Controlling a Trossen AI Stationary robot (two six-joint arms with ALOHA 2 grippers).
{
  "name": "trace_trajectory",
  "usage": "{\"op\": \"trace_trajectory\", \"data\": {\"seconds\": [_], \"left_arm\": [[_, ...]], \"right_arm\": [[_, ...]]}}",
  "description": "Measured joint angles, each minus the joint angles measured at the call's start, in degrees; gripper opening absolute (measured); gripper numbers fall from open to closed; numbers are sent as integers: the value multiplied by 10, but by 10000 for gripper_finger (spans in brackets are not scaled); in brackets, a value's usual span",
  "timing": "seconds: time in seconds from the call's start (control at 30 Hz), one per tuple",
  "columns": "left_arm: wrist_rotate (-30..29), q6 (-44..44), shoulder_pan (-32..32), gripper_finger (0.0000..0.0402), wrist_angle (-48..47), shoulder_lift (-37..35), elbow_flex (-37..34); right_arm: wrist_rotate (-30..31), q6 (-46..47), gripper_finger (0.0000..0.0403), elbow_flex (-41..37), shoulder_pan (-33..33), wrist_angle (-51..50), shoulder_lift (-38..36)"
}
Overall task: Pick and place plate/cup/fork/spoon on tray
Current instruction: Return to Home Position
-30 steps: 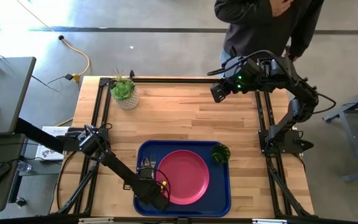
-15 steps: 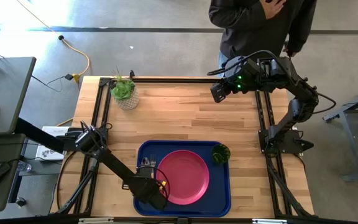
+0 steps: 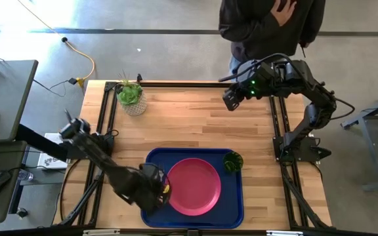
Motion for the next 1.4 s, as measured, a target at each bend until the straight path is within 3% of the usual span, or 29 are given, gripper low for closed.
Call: {"op": "trace_trajectory", "data": {"seconds": [0.13, 0.3, 0.57, 0.67, 0.8, 0.97, 1.07, 1.23, 1.4], "left_arm": [[-136, 91, -8, 97, 6, -65, 0], [-259, 216, -17, 97, 10, -141, 0], [-332, 466, -47, 97, 34, -249, 0], [-312, 552, -56, 97, 42, -284, 0], [-257, 703, -64, 97, 120, -326, 0], [-96, 964, -60, 97, 257, -362, 0], [-6, 1073, -49, 97, 276, -383, 0], [17, 1102, -38, 97, 262, -459, -49], [23, 1082, -36, 97, 353, -587, -209]], "right_arm": [[-1, -33, 124, 0, 19, 0, 0], [19, -45, 124, 0, 61, 1, 0], [34, -13, 124, 0, 132, 56, 0], [46, 17, 124, 0, 155, 87, 0], [110, 48, 124, 0, 182, 121, 0], [195, 87, 124, 0, 197, 130, 0], [219, 93, 124, 0, 198, 130, 0], [225, 114, 124, -3, 204, 152, 12], [231, 83, 124, -20, 219, 213, 39]]}}
